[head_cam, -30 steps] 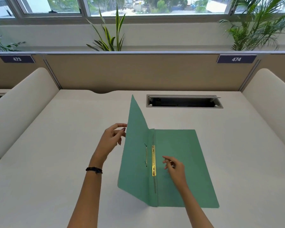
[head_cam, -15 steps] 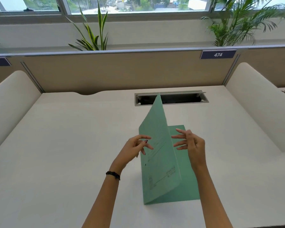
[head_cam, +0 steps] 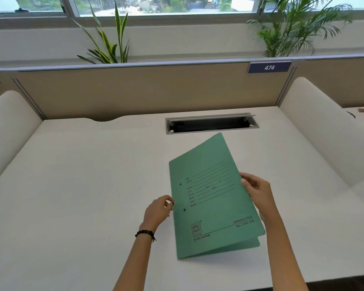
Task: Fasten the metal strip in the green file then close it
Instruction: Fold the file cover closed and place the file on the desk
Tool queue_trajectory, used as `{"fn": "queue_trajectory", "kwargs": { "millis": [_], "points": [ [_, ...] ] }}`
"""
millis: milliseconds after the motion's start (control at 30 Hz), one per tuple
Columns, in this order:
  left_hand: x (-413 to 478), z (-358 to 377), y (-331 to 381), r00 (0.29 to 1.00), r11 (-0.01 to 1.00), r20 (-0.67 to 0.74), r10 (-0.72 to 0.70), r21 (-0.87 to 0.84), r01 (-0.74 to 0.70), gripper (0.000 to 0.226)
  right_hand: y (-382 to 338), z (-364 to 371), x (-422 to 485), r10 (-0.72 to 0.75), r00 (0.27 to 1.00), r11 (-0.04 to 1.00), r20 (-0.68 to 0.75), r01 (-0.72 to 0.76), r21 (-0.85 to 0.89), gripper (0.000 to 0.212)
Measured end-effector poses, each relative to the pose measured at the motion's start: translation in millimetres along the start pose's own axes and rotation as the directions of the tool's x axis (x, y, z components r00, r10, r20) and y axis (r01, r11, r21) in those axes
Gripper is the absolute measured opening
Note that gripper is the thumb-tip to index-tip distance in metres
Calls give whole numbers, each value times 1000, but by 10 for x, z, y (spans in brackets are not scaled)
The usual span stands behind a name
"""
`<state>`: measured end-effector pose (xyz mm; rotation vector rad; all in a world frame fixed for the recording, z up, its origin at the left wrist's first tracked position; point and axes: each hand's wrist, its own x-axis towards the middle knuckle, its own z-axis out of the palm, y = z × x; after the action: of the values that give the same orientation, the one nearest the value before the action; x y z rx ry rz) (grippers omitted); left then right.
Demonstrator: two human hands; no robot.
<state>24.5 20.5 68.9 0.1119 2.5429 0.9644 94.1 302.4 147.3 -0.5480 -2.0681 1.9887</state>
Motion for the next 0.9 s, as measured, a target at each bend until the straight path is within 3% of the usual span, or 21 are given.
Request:
{"fn": "queue_trajectory", "kwargs": {
  "millis": [233, 400, 467, 567, 667, 767, 833, 900],
  "points": [
    [-4, -33, -247, 995, 992, 7, -104, -68, 105, 26, 632, 63, 126, 153, 982, 983, -109, -163, -88, 26],
    [-42, -103, -443, 981, 965, 24, -194, -176, 195, 15, 935, 221, 80, 173, 976, 951, -129, -199, -236, 35],
    [-57, -108, -484, 972, 948, 21, -235, -215, 234, 4, 1036, 288, 37, 145, 979, 929, -146, -185, -321, 38],
    [-53, -112, -523, 964, 945, 50, -261, -190, 266, 18, 1170, 390, -45, 78, 981, 892, -179, -148, -426, 35],
    [-51, -164, -508, 956, 951, 146, -257, -138, 276, 25, 1286, 461, -140, -29, 978, 851, -205, -83, -518, 36],
    [-96, -254, -427, 932, 956, 273, -237, -104, 273, 26, 1383, 474, -220, -179, 968, 721, -176, 7, -693, 36],
    [-161, -320, -345, 912, 950, 344, -224, -133, 283, 24, 1418, 464, -238, -222, 962, 667, -158, 31, -744, 35],
    [-234, -392, -269, 892, 925, 407, -195, -225, 305, 31, 1426, 453, -226, -219, 960, 681, -176, 21, -732, 35]
  ]
}}
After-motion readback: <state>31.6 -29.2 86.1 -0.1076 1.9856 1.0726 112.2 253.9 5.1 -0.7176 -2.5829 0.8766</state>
